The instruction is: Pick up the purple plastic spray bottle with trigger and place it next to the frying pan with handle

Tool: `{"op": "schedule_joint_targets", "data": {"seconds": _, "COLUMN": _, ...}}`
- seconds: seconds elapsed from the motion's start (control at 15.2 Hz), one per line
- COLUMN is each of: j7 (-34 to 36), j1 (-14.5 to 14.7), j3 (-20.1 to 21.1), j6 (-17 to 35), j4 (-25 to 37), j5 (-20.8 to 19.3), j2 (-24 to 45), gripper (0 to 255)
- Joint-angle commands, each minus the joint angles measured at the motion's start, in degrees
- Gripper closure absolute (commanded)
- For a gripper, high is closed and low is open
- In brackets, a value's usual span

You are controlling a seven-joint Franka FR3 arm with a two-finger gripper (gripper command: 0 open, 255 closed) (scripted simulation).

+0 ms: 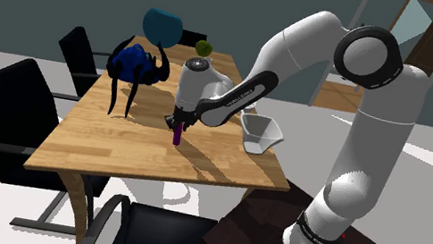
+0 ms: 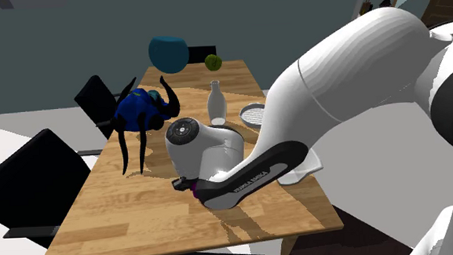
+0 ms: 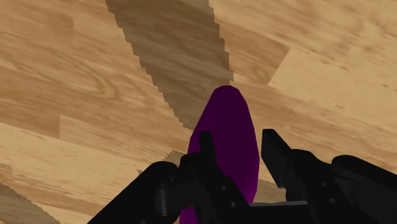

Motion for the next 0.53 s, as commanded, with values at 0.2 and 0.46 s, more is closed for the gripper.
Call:
{"op": "schedule_joint_targets", "data": {"seconds": 0.2, "j7": 0.0, "j1": 0.0, "j3": 0.0, "j6": 0.0, "j4": 0.0, "j5": 0.0, "j2": 0.0, "gripper": 255}}
{"op": "schedule_joint_targets", "data": {"seconds": 0.46, "j7": -1.8, "j1": -0.4, "j3": 0.6, "j6": -1.7, "j4": 0.2, "j5": 2.0, "j2": -1.7, "gripper": 255}}
